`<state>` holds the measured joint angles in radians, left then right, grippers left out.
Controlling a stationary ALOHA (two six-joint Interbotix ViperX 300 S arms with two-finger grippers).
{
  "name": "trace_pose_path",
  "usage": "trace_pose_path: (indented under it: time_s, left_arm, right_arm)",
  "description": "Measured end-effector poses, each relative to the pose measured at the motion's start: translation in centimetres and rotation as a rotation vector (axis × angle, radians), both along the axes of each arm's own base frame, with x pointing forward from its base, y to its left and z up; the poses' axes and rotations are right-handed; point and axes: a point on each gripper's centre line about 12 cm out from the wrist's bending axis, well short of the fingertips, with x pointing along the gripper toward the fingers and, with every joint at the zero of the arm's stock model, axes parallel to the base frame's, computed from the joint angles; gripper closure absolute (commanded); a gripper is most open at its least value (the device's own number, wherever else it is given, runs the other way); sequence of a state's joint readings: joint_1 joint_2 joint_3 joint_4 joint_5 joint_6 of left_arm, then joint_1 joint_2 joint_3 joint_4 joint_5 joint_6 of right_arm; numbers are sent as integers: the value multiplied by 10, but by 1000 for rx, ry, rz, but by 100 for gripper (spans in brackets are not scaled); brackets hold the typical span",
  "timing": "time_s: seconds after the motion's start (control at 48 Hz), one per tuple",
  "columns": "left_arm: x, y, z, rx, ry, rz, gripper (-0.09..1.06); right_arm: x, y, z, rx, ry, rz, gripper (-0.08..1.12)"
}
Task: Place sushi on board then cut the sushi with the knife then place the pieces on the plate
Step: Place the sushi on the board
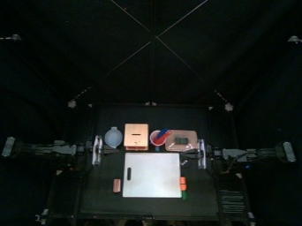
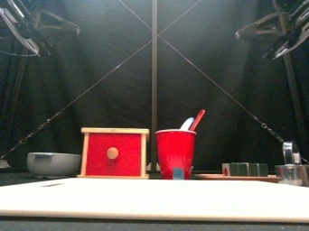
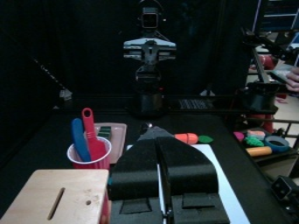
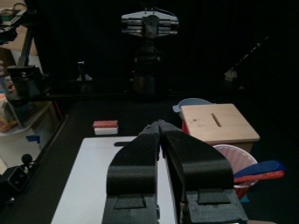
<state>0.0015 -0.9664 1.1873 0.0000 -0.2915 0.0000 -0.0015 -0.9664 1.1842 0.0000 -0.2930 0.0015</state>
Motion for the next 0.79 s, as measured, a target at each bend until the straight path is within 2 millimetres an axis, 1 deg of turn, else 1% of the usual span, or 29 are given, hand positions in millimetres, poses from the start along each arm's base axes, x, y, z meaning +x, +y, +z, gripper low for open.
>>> trace_pose_path:
  time_s: [0.062,0.125,0.208,0.333,0.396,0.562,0.646,0.792]
  left_arm:
    - [2,1,-5,-15,18,6,102]
    - [7,2,-11,-24,47,10,101]
    - [10,2,-14,-28,57,13,100]
    - [14,3,-17,-24,64,17,99]
    - [16,3,-19,-24,66,19,99]
    - [20,5,-22,-24,66,26,99]
    - [20,6,-22,-21,63,32,99]
    - [21,11,-22,-20,64,52,99]
  right_arm:
    - [0,0,0,-3,-2,1,100]
    - [-1,0,1,-12,-5,3,101]
    - [-1,0,5,-4,-15,2,101]
    - [1,-7,14,21,-33,-35,101]
    - [1,-15,16,44,-26,-77,101]
    - [5,-47,11,98,92,-230,101]
    - [6,-64,4,117,195,-307,101]
    - [7,-85,-5,143,338,-391,101]
